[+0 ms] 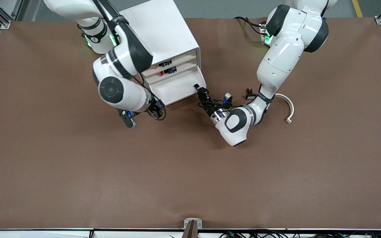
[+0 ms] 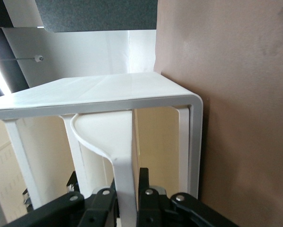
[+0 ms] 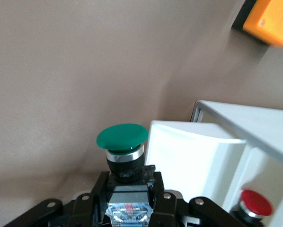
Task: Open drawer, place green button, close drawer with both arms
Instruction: 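Carry the green button over the open drawer with the right gripper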
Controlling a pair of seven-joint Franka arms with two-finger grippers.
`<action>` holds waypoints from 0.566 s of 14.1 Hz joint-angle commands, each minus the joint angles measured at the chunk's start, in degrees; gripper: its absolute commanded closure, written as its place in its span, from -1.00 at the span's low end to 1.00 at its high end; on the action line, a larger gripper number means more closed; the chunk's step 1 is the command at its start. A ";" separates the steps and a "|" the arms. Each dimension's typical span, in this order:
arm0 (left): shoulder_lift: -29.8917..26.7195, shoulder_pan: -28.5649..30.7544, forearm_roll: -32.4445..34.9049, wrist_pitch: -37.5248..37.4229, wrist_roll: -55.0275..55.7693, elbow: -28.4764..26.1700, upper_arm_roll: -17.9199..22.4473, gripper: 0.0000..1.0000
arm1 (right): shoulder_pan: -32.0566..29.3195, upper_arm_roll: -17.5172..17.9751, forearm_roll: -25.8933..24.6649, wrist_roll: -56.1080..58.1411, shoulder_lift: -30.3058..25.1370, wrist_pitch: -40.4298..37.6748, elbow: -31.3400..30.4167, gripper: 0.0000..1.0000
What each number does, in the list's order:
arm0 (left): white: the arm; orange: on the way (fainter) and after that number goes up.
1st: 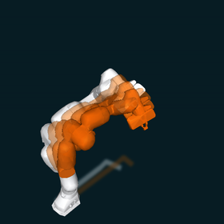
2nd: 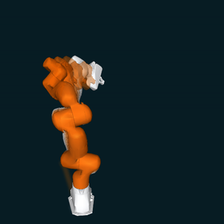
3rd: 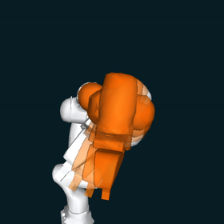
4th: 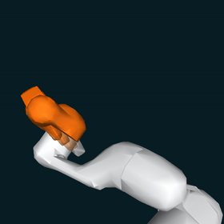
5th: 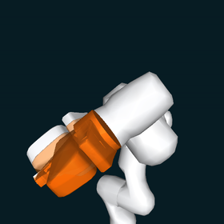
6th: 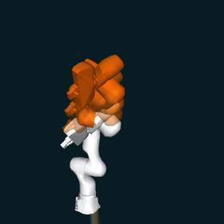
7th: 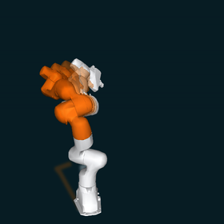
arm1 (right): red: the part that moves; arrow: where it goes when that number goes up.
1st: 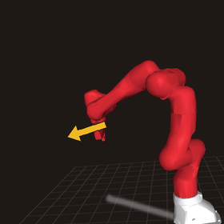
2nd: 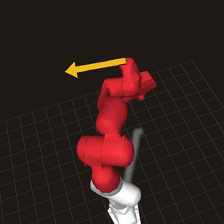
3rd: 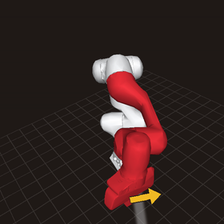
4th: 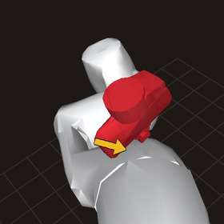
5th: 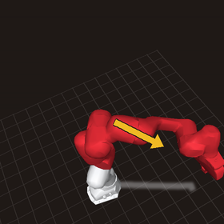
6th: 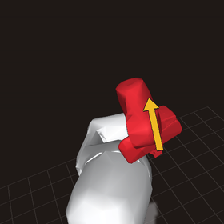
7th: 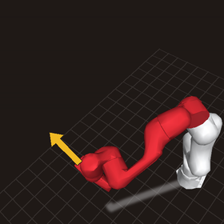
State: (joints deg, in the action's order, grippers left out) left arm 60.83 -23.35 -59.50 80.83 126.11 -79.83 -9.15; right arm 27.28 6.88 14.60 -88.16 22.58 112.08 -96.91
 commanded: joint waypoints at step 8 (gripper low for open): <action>0.52 1.11 -0.97 0.38 -2.25 0.72 0.10 -0.38 | 11.03 -0.73 -3.44 -22.82 -3.43 10.95 -10.39 0.93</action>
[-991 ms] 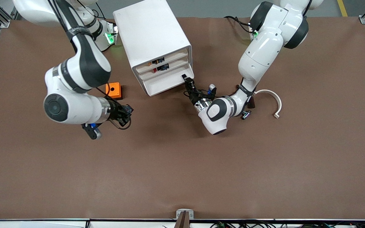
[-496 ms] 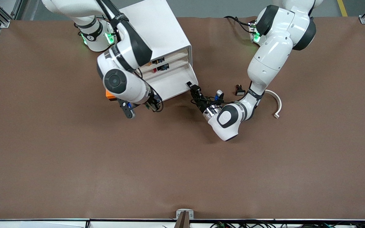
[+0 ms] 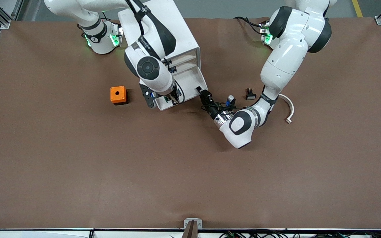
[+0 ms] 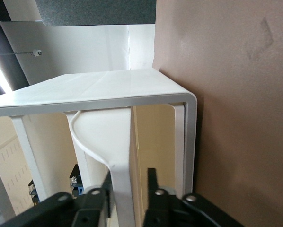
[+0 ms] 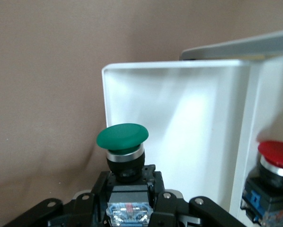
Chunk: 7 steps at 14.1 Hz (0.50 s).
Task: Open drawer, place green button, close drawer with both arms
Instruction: 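Carry the green button over the open drawer with the right gripper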
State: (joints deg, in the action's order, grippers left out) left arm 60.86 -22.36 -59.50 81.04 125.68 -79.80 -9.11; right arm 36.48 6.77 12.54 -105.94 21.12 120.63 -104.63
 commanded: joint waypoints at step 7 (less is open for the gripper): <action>-1.80 2.32 -0.44 -0.35 -24.76 4.29 -0.03 -0.97 | 3.77 -0.70 -1.64 -8.58 -1.17 9.96 -5.67 0.66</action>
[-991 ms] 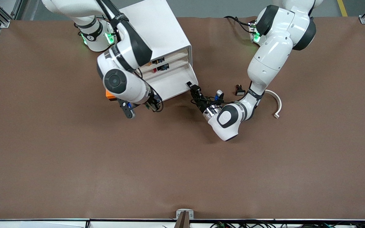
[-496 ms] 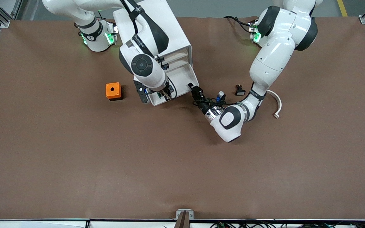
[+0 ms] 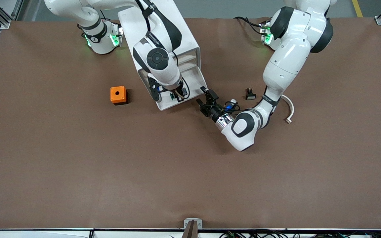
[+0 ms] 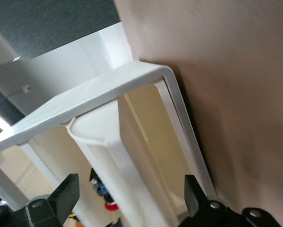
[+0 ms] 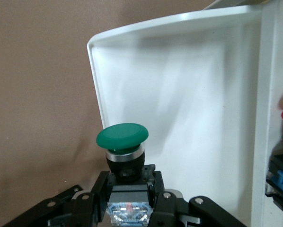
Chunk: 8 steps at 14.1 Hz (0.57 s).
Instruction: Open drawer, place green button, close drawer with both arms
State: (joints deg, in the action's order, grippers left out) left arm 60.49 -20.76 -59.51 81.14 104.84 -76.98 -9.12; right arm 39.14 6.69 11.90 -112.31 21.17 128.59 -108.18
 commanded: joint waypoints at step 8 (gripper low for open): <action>-3.53 0.55 12.65 1.38 -29.40 9.04 1.38 -0.97 | 1.20 -0.63 -1.00 -2.83 -0.07 3.24 -2.56 -0.24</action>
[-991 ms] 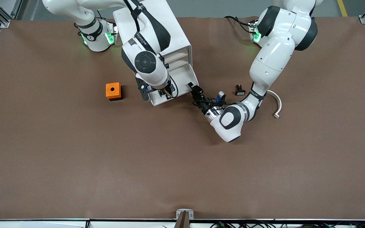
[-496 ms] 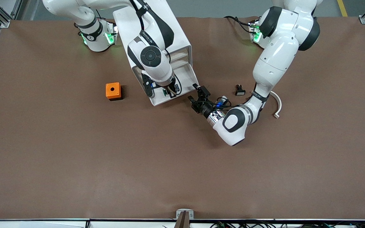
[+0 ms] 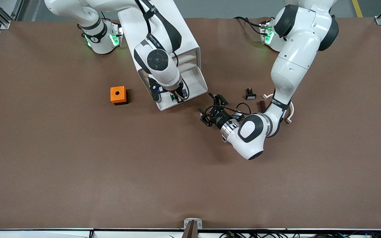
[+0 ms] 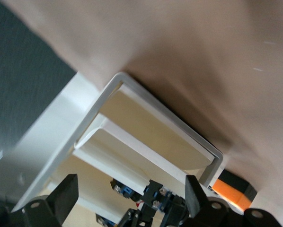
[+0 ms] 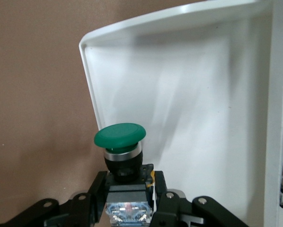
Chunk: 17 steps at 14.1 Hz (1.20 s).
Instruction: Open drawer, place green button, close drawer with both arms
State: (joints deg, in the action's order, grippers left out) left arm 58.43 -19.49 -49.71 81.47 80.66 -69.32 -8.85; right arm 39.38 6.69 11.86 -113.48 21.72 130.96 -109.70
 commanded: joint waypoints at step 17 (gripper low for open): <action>-9.21 -11.79 39.14 27.14 -12.28 0.76 0.85 -0.98 | -20.64 -2.74 -6.95 29.42 -2.82 -16.70 13.72 -1.00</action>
State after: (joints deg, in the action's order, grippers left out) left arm 50.14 -29.53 -13.88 106.35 68.38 -67.41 -8.70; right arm 23.05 2.83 4.50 -90.20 20.31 115.60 -96.36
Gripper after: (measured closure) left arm 0.009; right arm 0.000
